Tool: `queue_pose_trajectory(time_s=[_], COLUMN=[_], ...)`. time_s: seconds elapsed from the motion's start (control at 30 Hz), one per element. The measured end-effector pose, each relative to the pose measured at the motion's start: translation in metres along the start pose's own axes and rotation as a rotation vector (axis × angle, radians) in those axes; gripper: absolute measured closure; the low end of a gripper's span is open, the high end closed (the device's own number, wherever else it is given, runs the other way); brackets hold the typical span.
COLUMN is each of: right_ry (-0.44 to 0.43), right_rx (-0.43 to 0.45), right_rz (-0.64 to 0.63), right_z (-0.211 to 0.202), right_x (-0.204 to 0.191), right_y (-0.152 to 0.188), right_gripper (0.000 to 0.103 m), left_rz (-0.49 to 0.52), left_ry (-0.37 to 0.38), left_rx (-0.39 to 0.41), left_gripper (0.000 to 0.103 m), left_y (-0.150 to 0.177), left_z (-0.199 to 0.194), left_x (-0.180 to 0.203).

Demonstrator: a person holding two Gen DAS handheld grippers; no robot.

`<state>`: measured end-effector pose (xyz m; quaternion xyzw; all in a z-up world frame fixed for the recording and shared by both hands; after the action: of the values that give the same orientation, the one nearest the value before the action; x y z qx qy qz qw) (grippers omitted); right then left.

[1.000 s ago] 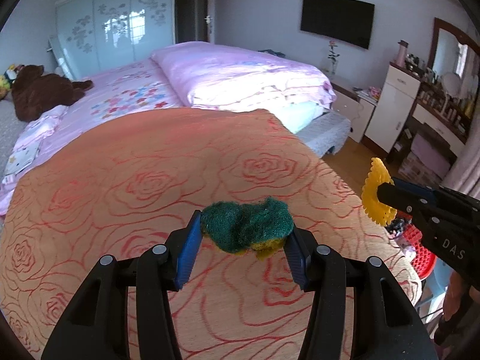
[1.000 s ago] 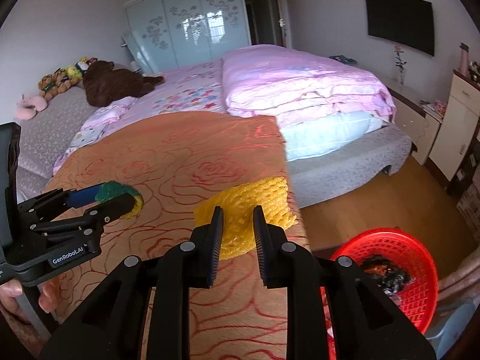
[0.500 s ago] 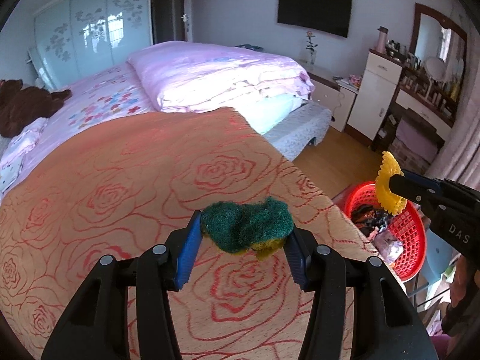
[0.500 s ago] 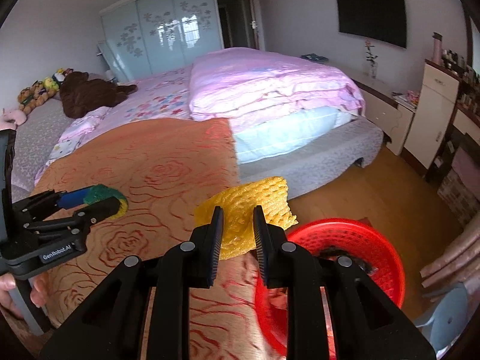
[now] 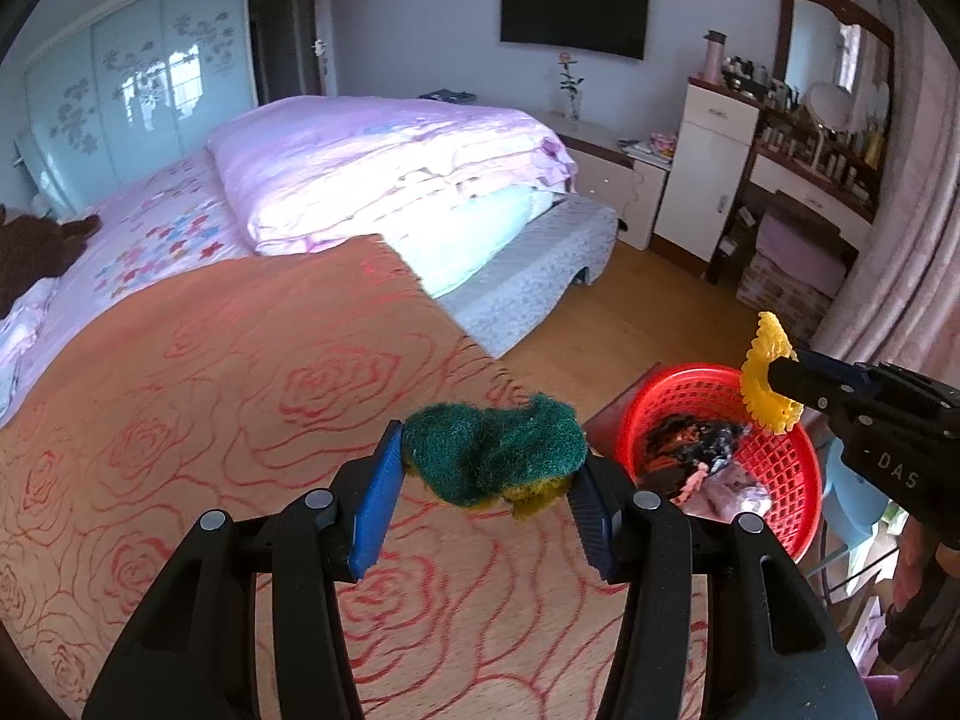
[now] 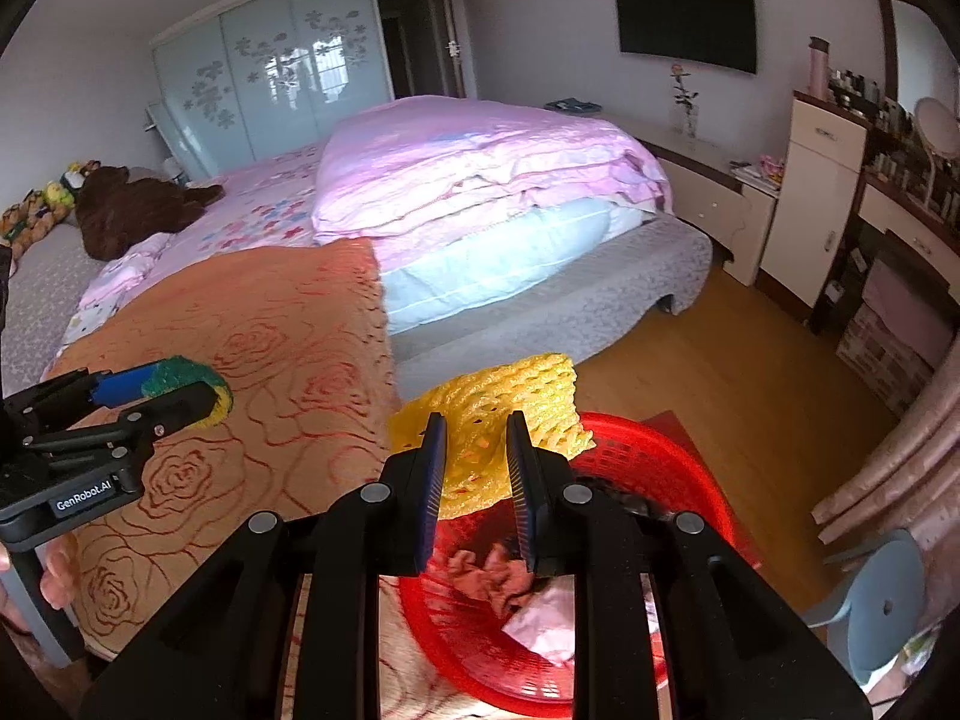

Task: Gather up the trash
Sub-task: 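Carry the green sponge and yellow mesh sleeve over the red wastebasket with both tools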

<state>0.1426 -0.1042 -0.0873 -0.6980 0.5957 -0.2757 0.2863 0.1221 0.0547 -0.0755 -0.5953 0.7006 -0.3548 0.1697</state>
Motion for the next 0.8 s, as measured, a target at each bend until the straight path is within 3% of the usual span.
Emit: queue_pose_trajectory(time_s=[0.37,0.8], right_ry=[0.060,0.078], right_rx=[-0.014,-0.057], right_rz=[0.086,0.143], right_z=[0.005,0.021], right_x=[0.048,0.070], right_y=[0.017,0.028], right_gripper=[0.082,0.082], left_rz=[0.026,0.090], left_ry=[0.053,0.116], left_rx=[-0.034,-0.085], left_gripper=[0.054,0.054], left_y=[-0.006,-0.009], left_z=[0.027,0.060], left_x=[0.031,0.073])
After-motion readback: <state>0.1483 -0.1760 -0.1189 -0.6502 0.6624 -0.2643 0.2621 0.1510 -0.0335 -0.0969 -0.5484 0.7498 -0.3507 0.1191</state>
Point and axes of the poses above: each gripper's, at about its wrist camera, not at the fingertips, and z roughly the way its jaws point, x to its right, y to its underside, the point moved 8 cm from there along z, roughly the way its jaws point, and after that the axes turned 14 degrees about y, right-handed, at the moved point
